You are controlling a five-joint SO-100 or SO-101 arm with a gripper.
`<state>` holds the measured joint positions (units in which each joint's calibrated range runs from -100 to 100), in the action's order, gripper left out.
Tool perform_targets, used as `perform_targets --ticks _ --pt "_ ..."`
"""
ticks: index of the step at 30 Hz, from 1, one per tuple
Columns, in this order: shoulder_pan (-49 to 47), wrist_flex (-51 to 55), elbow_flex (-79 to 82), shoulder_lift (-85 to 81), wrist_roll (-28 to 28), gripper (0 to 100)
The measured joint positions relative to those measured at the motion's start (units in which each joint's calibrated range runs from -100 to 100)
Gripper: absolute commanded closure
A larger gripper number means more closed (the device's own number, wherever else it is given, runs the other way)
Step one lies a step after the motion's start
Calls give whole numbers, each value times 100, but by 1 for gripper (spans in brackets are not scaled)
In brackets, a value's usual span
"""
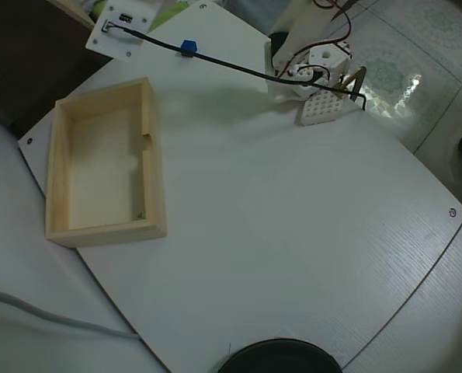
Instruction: Pick up the small blue cube and put it into the box
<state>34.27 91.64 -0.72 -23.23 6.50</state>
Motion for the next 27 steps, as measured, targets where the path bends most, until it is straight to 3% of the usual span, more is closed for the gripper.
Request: perform_targets --ticks 16,27 --pt "1732 -85 1466 0 5 79" --pt "2366 -1731 3312 8 -505 79"
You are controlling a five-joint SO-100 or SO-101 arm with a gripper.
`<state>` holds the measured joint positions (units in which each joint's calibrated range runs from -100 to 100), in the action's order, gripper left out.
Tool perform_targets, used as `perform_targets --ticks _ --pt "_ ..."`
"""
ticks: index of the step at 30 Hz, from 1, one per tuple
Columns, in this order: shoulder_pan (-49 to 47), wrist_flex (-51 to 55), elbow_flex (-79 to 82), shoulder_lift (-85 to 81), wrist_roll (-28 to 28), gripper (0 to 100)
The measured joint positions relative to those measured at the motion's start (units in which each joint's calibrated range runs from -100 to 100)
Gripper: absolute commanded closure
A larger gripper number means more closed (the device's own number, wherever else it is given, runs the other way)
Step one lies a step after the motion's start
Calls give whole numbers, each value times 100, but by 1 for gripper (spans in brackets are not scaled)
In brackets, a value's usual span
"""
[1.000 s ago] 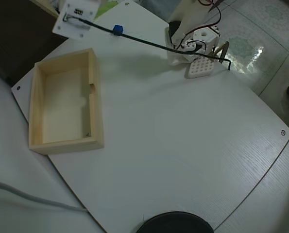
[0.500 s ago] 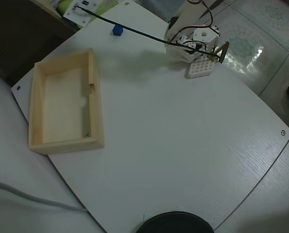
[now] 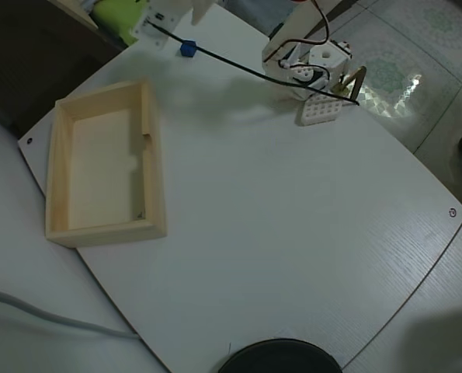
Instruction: Pick up the small blue cube and put it into the box
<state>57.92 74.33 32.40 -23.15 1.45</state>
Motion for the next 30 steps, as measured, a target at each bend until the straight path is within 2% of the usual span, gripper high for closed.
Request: perform_targets --ticks 9,30 --pt "22 -384 335 8 -168 79" --pt "74 -478 570 135 -637 79"
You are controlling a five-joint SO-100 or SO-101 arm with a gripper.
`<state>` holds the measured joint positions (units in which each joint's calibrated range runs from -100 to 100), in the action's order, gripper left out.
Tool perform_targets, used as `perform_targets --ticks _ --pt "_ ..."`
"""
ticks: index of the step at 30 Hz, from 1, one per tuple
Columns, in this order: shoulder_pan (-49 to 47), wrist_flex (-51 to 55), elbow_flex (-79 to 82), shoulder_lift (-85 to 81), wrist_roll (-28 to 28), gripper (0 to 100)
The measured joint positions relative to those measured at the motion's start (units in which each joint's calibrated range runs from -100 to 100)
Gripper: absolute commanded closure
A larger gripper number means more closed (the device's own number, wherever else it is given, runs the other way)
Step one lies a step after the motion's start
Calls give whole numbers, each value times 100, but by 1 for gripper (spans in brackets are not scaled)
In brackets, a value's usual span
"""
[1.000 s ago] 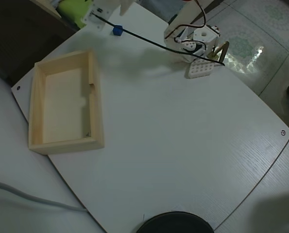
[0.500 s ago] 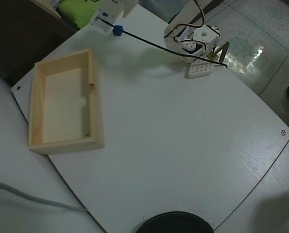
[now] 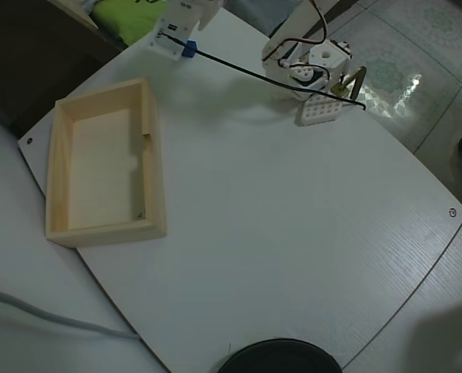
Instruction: Pick up the small blue cube and put it into the box
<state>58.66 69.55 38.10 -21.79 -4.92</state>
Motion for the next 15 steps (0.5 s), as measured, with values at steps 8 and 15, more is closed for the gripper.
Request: perform_targets --ticks 8,15 --pt "0 -657 54 652 -232 79" --pt "0 -733 54 965 -263 79"
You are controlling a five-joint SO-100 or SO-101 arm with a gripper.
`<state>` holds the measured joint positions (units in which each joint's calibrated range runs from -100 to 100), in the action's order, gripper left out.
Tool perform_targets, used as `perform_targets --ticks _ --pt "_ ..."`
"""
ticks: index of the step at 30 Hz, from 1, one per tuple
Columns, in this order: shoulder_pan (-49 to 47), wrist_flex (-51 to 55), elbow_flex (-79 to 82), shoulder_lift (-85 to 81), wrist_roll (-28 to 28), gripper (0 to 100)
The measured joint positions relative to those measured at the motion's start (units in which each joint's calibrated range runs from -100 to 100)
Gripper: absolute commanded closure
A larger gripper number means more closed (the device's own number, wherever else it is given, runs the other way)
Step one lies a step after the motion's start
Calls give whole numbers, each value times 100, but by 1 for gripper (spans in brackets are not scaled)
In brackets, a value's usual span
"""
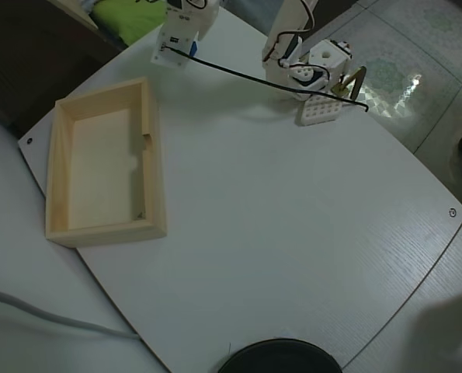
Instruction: Pick up the small blue cube and put it into the box
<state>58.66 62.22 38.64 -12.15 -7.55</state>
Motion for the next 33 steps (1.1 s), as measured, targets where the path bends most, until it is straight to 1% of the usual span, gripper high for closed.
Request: perform_targets --ticks 21,33 --pt "118 -85 45 17 -295 78" --pt "118 -520 72 796 -369 79"
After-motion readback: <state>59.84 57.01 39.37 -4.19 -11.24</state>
